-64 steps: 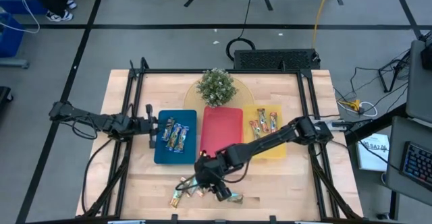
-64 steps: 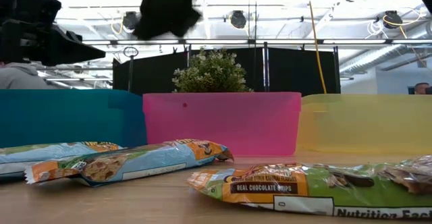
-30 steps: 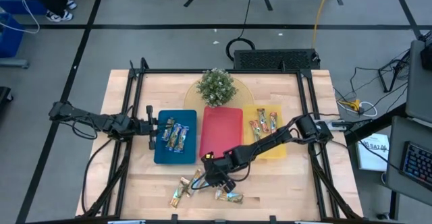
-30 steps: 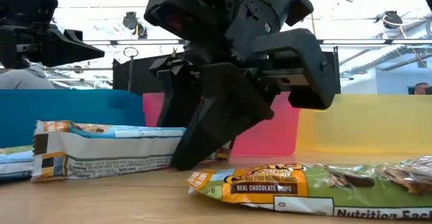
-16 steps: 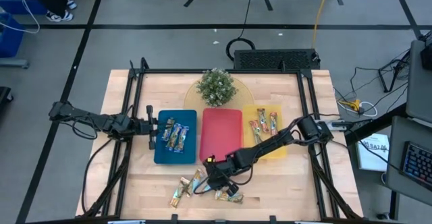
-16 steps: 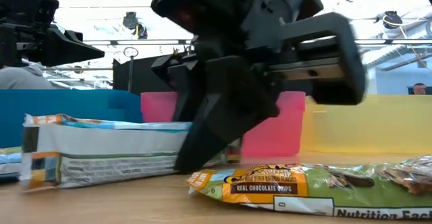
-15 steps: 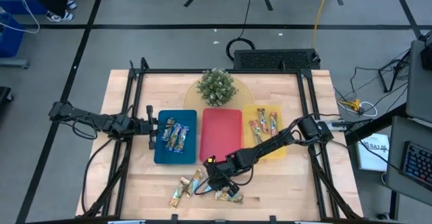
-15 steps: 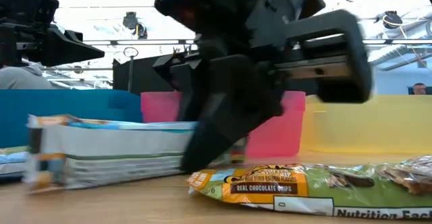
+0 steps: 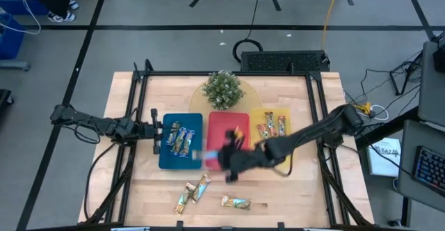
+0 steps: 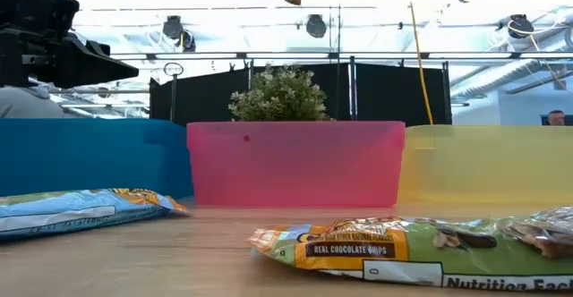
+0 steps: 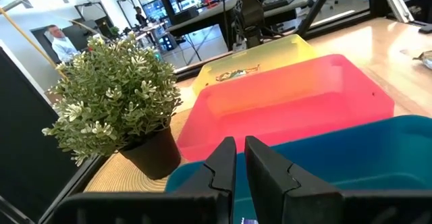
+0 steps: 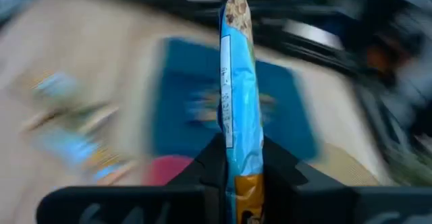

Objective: Pick and place Granola Bars by type
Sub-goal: Put the yellow granola bar into the red bin

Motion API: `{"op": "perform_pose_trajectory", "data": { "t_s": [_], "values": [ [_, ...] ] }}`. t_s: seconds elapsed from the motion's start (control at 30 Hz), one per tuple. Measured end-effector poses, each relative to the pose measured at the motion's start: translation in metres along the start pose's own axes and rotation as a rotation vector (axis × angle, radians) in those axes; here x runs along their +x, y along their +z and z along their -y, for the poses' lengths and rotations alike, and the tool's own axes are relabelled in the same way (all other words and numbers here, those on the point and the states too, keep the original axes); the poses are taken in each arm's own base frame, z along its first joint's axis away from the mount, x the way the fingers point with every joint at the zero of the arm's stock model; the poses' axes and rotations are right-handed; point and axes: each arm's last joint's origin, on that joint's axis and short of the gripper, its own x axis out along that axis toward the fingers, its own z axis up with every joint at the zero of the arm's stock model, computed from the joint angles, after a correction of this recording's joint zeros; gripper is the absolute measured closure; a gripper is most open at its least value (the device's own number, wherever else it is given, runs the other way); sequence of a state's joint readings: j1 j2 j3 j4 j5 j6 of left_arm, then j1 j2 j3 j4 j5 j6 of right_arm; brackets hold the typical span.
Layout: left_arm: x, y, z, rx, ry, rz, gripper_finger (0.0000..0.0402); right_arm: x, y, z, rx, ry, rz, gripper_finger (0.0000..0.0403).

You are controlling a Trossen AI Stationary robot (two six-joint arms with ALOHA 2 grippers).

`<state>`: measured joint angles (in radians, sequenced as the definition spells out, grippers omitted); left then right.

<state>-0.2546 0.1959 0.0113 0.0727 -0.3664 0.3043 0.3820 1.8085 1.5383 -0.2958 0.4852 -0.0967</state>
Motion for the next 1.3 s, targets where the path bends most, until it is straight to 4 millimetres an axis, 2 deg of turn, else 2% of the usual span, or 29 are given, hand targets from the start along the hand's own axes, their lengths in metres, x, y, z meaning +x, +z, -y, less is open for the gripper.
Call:
{"op": "perform_pose_trajectory", "data": {
  "t_s": [0.07,0.17,0.27,0.33,0.47,0.67,0.77,0.93,1.03,1.2,1.3],
  "values": [
    [0.000,0.000,0.000,-0.009,0.000,0.000,0.0360,-0.009,0.003,0.025,0.155,-0.109,-0.009,0.0361],
    [0.000,0.000,0.000,-0.019,0.000,0.000,0.0360,-0.014,-0.003,0.056,0.422,-0.182,-0.055,0.0361],
    [0.000,0.000,0.000,-0.020,0.000,-0.001,0.0360,-0.013,-0.015,0.074,0.567,-0.237,-0.137,0.0361],
    [0.000,0.000,0.000,-0.020,0.000,-0.001,0.0360,-0.008,-0.026,0.079,0.632,-0.230,-0.224,0.0355],
    [0.000,0.000,0.000,-0.019,-0.001,-0.002,0.0360,0.013,-0.044,0.078,0.750,-0.160,-0.368,0.0350],
    [0.000,0.000,0.000,-0.013,-0.001,-0.002,0.0360,0.056,-0.060,0.059,0.865,-0.096,-0.421,0.0363],
    [0.000,0.000,0.000,-0.013,-0.001,-0.002,0.0360,0.069,-0.069,0.053,0.896,-0.116,-0.452,0.0364],
    [0.000,0.000,0.000,-0.012,-0.001,-0.003,0.0360,0.073,-0.075,0.053,0.909,-0.225,-0.450,0.0364],
    [0.000,-0.001,0.000,-0.011,-0.002,-0.008,0.0360,0.071,-0.075,0.056,0.982,-0.315,-0.421,0.0365],
    [0.000,-0.001,0.000,-0.010,-0.004,-0.013,0.0360,0.080,-0.081,0.061,1.136,-0.324,-0.439,0.0365],
    [0.000,-0.001,0.000,-0.006,-0.004,-0.014,0.0360,0.081,-0.085,0.060,1.151,-0.344,-0.460,0.0365]
  ]
}}
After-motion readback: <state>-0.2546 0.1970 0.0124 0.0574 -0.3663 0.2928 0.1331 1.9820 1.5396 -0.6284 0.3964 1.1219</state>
